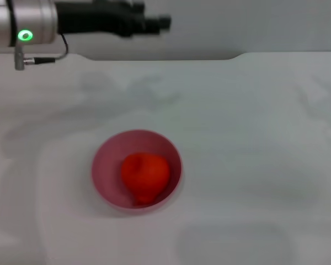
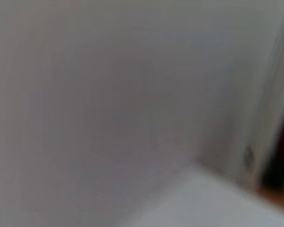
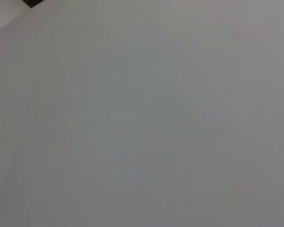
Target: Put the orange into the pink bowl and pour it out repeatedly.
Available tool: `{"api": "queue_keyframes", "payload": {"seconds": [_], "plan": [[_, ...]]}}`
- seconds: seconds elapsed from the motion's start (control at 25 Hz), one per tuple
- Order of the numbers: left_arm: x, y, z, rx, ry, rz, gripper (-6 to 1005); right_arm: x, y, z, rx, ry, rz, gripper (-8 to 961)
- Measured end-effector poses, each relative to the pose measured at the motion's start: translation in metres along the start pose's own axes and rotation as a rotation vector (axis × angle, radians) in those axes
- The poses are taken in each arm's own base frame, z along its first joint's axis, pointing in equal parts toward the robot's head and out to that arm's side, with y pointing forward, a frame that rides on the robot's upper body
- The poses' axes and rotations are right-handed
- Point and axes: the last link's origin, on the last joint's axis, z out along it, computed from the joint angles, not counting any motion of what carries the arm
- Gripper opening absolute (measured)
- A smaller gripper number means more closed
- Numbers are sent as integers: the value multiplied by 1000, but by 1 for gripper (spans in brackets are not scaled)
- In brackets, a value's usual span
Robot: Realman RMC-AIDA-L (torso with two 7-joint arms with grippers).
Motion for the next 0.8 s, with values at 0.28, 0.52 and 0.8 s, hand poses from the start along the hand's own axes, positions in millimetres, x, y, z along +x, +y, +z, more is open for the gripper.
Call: {"api": "queue_keyframes", "payload": {"seconds": [0.28,0.52,0.8], "plan": [[-20,-27,-45,194,457,-2,805,6,-17,-10,118,5,-25,554],[-63,-39,-78,406,683,12,804,13,-33,-30,292,3,-93,553],[-130,-44,-109,768,729,82,804,17,-49,-52,500,-5,-163,552]]}}
